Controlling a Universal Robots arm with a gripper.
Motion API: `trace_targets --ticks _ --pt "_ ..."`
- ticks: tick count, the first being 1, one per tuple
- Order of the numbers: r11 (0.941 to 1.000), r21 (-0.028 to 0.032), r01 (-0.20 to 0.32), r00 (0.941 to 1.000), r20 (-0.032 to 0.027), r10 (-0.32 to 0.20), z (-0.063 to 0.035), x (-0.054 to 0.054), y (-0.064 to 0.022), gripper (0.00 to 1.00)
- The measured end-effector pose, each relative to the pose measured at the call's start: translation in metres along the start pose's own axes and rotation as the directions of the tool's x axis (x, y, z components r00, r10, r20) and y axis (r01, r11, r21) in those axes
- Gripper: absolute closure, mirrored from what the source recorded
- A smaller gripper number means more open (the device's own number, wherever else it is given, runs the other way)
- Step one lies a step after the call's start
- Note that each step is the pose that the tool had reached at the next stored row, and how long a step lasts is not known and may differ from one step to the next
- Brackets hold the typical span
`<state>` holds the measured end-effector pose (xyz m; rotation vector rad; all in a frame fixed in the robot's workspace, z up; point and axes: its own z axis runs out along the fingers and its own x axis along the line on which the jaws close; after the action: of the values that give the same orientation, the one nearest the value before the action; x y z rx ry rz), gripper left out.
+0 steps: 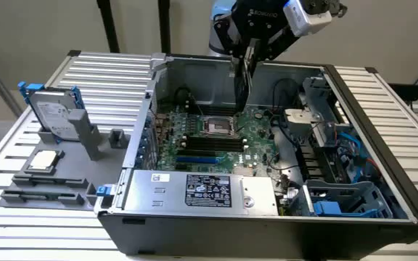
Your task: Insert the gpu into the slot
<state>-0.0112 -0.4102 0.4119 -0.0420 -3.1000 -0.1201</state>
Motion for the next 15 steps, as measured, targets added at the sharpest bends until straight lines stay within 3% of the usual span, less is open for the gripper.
trace_targets --ticks 10,15 --pt "1.0 0.0001 0.0 1.0 0.0 0.0 -0.0001 0.0 0.0 0.74" --pt "0.998 0.0015 0.063 0.998 -0.005 -0.063 -0.0002 0.0 0.0 0.74"
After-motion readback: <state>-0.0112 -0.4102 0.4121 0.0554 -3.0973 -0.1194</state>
